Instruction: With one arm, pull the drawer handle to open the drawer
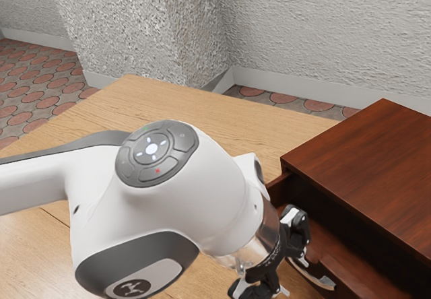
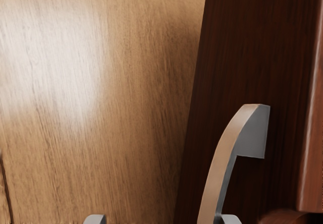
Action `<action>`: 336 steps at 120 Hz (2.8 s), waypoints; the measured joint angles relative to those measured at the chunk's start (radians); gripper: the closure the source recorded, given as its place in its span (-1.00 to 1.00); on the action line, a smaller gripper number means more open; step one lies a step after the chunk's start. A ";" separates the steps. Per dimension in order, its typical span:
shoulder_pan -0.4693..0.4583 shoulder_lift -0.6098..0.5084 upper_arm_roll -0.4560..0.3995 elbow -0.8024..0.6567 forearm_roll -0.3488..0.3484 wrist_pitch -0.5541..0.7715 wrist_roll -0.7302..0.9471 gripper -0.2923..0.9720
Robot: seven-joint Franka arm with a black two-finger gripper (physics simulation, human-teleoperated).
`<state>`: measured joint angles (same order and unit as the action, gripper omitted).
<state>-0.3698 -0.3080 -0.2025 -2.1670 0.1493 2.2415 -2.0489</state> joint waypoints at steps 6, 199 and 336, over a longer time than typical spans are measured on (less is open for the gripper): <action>0.000 -0.006 0.000 0.000 -0.010 -0.016 0.000 0.17; 0.008 -0.149 0.000 -0.015 -0.203 -0.372 0.052 0.08; 0.002 -0.183 -0.005 0.038 -0.206 -0.494 0.055 0.00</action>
<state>-0.3681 -0.4911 -0.2078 -2.1290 -0.0570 1.7471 -1.9935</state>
